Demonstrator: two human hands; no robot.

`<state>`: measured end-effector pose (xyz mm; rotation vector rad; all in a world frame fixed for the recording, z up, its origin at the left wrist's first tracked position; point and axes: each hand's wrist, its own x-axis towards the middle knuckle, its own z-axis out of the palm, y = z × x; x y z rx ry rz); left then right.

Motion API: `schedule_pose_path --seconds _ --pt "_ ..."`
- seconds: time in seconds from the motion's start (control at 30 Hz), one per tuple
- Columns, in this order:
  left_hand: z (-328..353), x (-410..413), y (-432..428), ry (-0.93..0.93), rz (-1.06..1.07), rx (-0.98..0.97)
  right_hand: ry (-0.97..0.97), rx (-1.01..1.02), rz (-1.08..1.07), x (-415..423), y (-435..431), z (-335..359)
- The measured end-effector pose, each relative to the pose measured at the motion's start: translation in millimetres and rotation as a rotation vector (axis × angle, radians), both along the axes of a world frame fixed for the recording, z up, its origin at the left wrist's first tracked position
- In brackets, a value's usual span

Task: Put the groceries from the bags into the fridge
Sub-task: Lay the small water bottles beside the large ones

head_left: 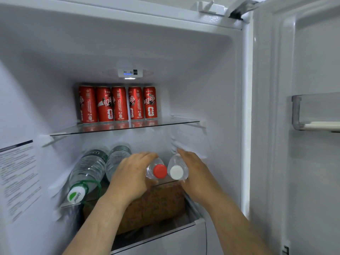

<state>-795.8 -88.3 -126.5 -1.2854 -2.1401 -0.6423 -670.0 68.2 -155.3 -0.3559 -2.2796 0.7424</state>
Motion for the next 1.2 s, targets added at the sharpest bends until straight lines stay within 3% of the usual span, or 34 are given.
schedule_pose_path --seconds 0.23,0.4,0.57,0.73,0.87,1.07,1.2 --pt "-3 -10 11 0.123 0.025 -0.188 -0.220 0.058 -0.032 -17 21 -8" --pt "-4 -12 16 0.120 0.084 -0.296 -0.269 0.085 0.016 -28 33 -3" --pt "3 -17 22 -0.027 0.091 -0.406 -0.367 0.062 0.116 -26 45 16" --pt "16 -18 27 -0.292 0.072 -0.393 -0.237 -0.358 0.082 -38 43 31" --pt "18 -10 31 -0.363 0.126 -0.326 -0.219 -0.311 0.027 -48 38 23" --pt "13 -6 29 -0.281 0.239 -0.317 -0.212 -0.376 0.088 -51 46 15" --pt "19 0 34 -0.034 0.338 -0.405 -0.217 -0.395 0.096 -55 52 13"
